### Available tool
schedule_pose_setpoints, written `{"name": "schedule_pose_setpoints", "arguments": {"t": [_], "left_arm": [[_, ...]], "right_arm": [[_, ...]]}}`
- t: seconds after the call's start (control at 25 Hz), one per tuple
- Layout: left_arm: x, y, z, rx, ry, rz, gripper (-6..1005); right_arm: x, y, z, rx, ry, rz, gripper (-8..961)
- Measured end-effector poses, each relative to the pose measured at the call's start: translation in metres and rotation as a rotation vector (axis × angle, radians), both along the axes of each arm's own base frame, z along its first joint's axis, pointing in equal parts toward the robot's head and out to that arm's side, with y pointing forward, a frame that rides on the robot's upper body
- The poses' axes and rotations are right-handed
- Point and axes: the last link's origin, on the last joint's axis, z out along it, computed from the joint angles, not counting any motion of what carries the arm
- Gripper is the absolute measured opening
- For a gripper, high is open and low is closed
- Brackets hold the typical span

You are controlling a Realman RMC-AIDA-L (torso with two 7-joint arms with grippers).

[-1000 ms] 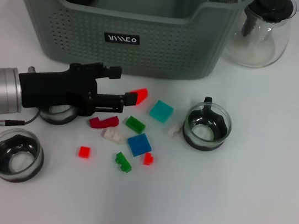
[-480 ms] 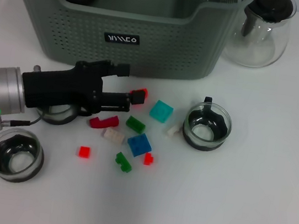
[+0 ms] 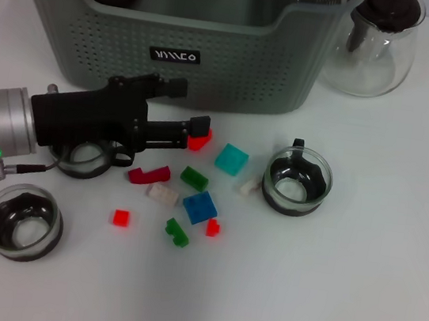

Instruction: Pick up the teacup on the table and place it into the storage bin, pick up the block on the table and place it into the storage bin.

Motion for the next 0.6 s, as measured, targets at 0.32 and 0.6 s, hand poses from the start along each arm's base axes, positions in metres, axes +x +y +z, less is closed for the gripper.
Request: {"name": "schedule_pose_setpoints", "arguments": {"t": [0.32,0.6], "left_arm": [[-0.0003,0.0007,0.0001,0.003,0.002,0.003,860],[-0.0004,0.0017,0.0,0.006,0.006,0.005,859]], "right_arm": [[0.0055,-0.0036,-0.0057,-0.015,-0.048,0.013,69],[0.0077,-0.0042,-0.0062,-0.016,-0.05,0.009,70]]}}
